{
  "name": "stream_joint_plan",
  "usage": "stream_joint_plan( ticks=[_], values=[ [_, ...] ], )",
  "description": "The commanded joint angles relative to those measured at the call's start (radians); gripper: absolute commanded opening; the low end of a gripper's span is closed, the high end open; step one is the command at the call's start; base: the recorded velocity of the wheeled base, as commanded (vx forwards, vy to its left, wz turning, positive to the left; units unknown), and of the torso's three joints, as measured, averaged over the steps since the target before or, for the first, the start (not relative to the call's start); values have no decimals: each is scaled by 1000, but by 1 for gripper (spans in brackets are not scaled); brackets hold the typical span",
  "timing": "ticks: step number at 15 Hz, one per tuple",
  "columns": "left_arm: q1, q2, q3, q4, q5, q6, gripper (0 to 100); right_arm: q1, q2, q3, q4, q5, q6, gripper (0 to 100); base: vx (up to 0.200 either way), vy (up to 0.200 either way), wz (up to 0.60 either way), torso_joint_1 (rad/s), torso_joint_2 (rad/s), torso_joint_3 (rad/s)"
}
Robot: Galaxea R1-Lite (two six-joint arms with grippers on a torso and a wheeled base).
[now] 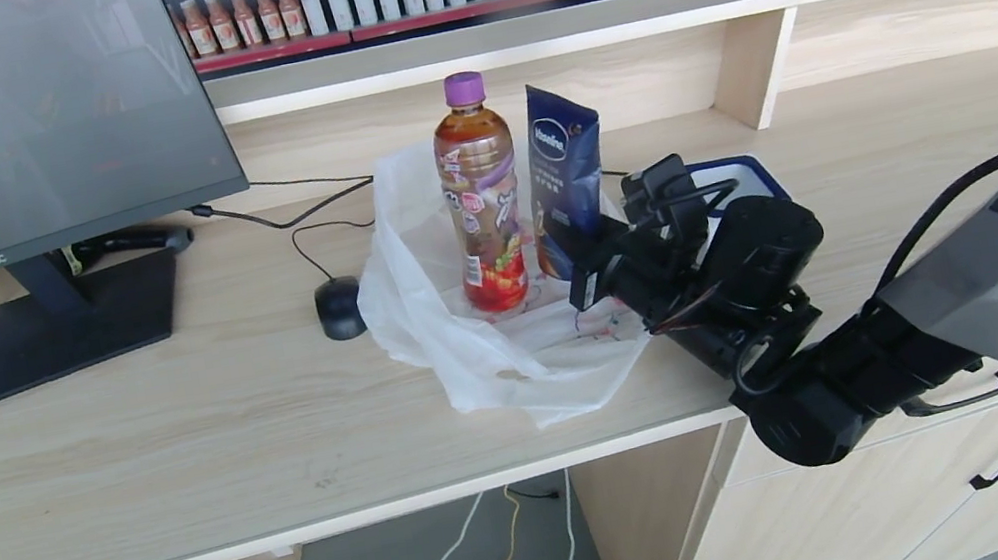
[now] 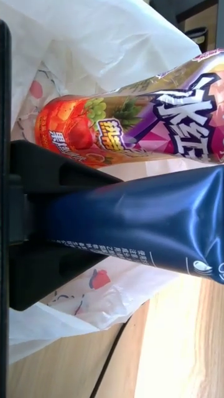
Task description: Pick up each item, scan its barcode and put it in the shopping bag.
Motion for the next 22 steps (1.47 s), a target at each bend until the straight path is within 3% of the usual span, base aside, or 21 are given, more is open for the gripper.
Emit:
stream_joint_plan(
  ticks=[1, 7, 8, 22],
  values=[
    [1, 0, 0, 0, 0, -1, 100, 3, 2, -1, -1, 0, 0, 0, 0, 0, 0, 0, 0, 0],
    [-1, 0, 0, 0, 0, 1, 100, 3, 0, -8, -1, 2, 0, 0, 0, 0, 0, 0, 0, 0],
    [-1, 0, 0, 0, 0, -1, 100, 3, 0, -8, -1, 0, 0, 100, 0, 0, 0, 0, 0, 0],
    [1, 0, 0, 0, 0, -1, 100, 6, -178, 134, -22, 2, -2, 100, 0, 0, 0, 0, 0, 0]
  ],
)
